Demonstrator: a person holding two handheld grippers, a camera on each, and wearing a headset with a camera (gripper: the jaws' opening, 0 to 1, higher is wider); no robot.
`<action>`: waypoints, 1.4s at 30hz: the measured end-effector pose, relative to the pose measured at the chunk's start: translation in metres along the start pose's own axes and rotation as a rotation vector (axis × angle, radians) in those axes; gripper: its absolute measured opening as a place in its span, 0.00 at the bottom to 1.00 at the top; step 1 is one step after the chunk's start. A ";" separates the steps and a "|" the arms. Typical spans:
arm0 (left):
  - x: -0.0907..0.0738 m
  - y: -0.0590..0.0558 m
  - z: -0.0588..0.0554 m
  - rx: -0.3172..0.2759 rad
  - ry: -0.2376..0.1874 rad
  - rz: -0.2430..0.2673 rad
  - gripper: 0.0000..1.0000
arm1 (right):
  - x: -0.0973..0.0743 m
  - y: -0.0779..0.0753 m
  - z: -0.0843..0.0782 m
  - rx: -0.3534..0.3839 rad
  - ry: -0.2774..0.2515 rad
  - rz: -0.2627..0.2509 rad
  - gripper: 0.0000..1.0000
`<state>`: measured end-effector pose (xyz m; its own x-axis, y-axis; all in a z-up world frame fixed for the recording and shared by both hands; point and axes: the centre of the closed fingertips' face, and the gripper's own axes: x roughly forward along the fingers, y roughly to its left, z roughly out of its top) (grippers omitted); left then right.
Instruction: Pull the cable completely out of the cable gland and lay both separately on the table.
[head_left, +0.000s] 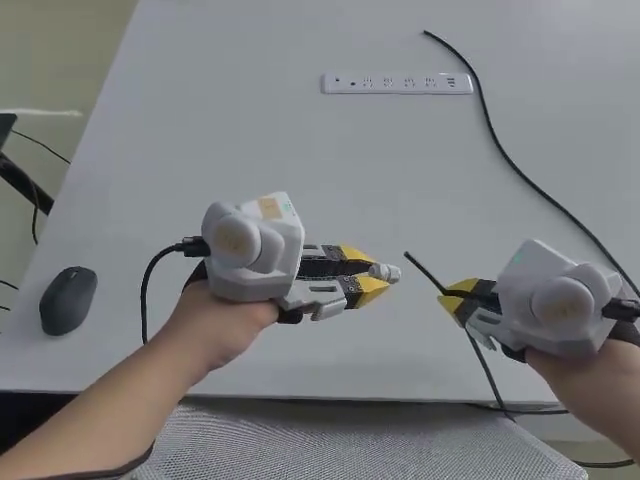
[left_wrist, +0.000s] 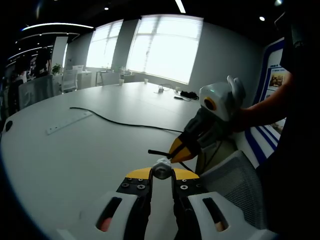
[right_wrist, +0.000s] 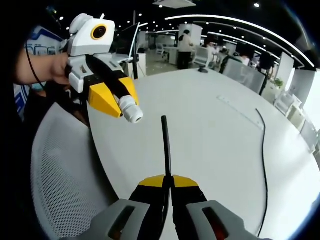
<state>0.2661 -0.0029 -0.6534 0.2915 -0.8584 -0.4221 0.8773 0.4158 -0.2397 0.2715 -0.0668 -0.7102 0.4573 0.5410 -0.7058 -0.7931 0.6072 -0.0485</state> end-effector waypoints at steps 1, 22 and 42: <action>0.000 0.000 0.000 0.002 0.000 -0.001 0.15 | 0.000 0.000 0.001 -0.005 0.003 -0.001 0.00; -0.008 -0.002 -0.030 -0.018 -0.015 -0.018 0.15 | 0.016 -0.002 0.028 -0.134 0.071 -0.026 0.00; -0.025 0.010 -0.080 -0.076 -0.016 -0.023 0.15 | 0.063 -0.006 0.067 -0.224 0.121 -0.008 0.00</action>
<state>0.2374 0.0471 -0.7152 0.2781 -0.8724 -0.4021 0.8527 0.4169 -0.3147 0.3321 0.0030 -0.7069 0.4235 0.4549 -0.7834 -0.8650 0.4600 -0.2005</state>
